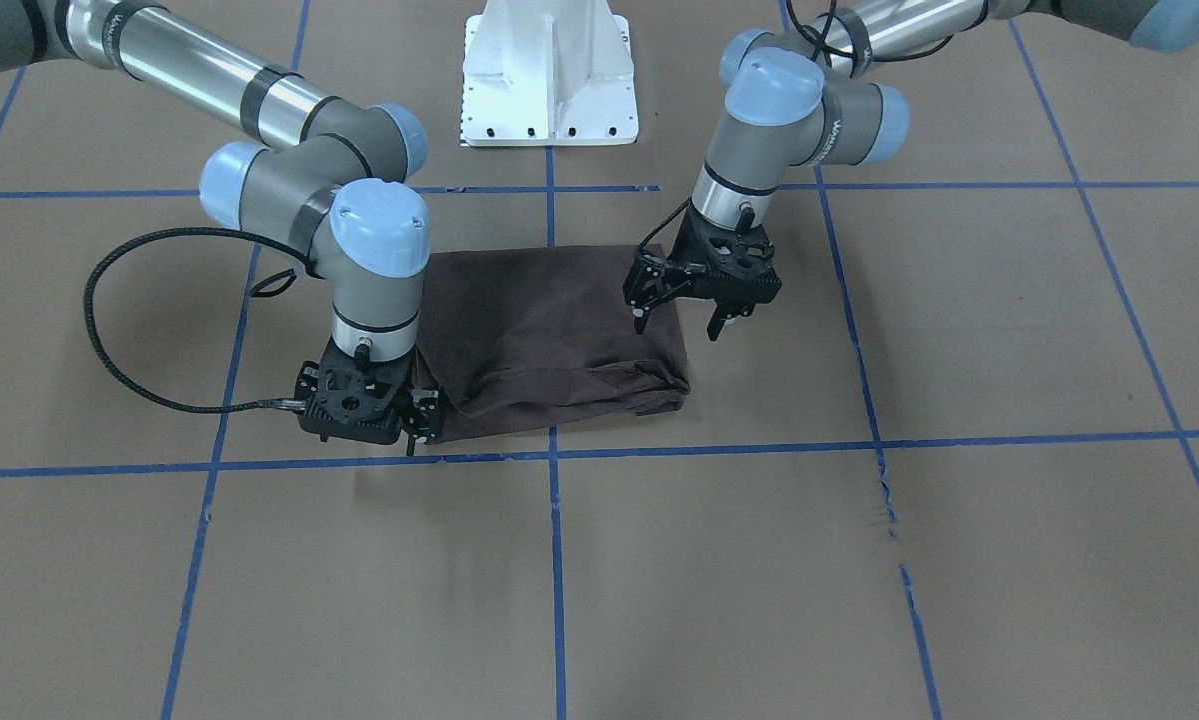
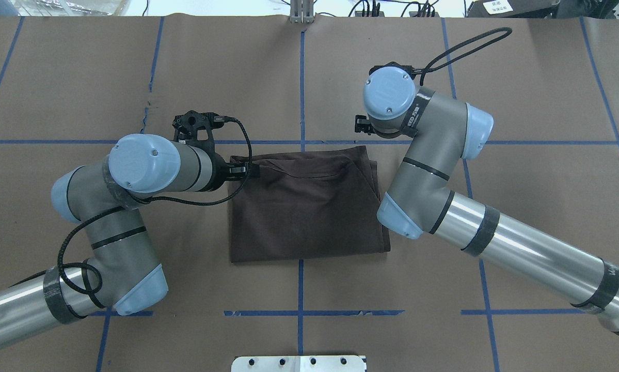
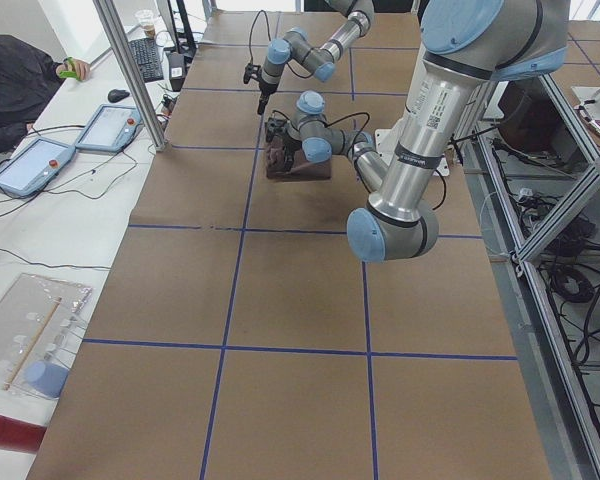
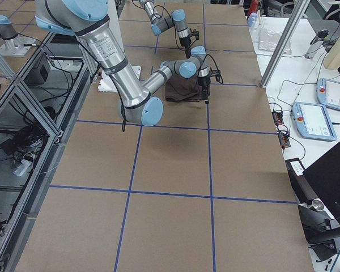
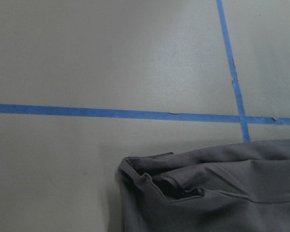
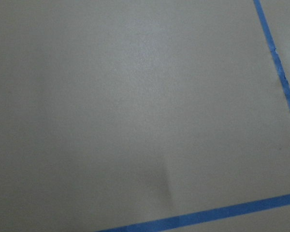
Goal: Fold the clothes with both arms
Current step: 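Open the right gripper and raise it away from the shirt, then open the left gripper and raise it away from the shirt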
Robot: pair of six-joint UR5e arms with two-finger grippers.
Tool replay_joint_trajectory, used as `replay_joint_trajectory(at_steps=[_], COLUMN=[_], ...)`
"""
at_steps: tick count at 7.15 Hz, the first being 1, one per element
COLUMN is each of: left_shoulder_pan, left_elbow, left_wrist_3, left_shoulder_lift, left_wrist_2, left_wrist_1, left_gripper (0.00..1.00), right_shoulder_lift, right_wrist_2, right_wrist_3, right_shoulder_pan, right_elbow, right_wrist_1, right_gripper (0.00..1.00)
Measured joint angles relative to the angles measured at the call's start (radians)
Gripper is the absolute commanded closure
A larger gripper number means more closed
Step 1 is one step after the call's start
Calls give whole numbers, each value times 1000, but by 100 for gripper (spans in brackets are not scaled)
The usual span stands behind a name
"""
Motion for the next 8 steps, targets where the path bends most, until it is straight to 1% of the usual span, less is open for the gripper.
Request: replay_joint_trajectory(at_steps=[1, 2, 6, 8], left_shoulder_pan=[3, 7, 17, -10], left_elbow=[39, 64, 129, 164], left_wrist_3=[-9, -18, -19, -12], left_shoulder_lift=[-19, -33, -64, -69], left_wrist_2=[3, 4, 11, 36], left_wrist_1=[1, 1, 1, -1], left_gripper=[0, 0, 0, 0], right_shoulder_lift=[-4, -8, -11, -11], right_wrist_2=[42, 58, 66, 66], right_wrist_3=[-10, -13, -14, -14], right_shoulder_pan=[22, 30, 34, 34], right_elbow=[37, 59, 75, 76], right_wrist_1=[1, 0, 0, 0], right_gripper=[0, 0, 0, 0])
